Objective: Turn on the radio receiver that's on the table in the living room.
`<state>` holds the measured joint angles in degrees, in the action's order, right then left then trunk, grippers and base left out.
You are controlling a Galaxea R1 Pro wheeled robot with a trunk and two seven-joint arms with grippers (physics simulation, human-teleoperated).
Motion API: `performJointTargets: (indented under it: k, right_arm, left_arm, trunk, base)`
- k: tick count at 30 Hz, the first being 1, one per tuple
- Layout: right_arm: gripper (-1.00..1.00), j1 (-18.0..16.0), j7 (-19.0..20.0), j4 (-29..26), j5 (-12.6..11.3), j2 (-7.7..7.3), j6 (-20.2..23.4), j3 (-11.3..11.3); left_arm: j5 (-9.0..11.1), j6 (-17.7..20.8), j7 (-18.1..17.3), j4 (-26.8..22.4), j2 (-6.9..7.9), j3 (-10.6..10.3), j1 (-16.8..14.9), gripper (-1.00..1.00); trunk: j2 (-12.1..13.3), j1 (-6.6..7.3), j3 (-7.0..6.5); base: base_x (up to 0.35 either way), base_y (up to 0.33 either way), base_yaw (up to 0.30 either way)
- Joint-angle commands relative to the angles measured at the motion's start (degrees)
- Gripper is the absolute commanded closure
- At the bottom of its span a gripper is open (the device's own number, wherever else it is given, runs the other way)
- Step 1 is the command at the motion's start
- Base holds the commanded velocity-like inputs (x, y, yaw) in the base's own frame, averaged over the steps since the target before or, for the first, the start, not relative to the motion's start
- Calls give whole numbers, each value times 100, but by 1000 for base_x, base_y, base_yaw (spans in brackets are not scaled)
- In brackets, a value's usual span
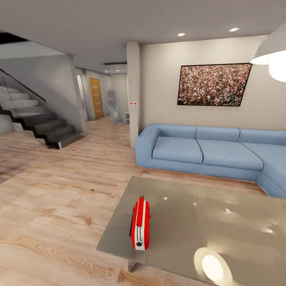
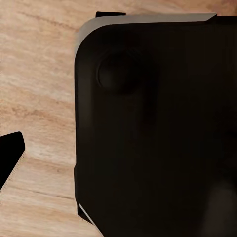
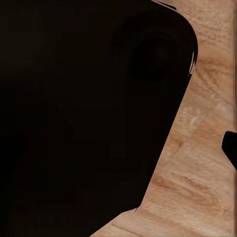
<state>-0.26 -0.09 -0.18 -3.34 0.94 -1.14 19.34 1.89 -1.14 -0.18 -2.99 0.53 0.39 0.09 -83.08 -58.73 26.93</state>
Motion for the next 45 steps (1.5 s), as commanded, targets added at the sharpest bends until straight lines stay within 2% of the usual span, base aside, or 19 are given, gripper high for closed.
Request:
performJointTargets:
  k: [1,17,45]
  right_arm:
    - [-100,0,0,0,0,1,0,0]
    - [-100,0,0,0,0,2,0,0]
    - [-100,0,0,0,0,2,0,0]
  left_arm:
    - [1,0,0,0,0,-1,0,-100]
    - [-3,6,0,0,5,-4,0,-100]
    - [5,8,0,0,4,5,0,-100]
  trunk:
    - [0,0,0]
    - [0,0,0]
    - [0,0,0]
  base:
    - [293,0,0]
    - [273,0,0]
    - [11,0,0]
